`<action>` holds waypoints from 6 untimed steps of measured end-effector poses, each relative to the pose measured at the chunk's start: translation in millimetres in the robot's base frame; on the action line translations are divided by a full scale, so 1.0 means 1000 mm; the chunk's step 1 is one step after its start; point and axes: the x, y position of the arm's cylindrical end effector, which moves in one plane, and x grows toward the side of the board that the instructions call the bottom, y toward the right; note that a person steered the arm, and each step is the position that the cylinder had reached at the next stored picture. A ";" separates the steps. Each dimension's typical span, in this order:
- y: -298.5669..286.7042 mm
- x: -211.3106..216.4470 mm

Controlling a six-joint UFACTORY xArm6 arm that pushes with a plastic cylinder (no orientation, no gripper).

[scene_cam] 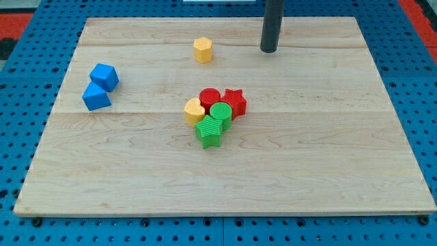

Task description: Slide yellow hexagon towards center right

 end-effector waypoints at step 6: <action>0.054 0.041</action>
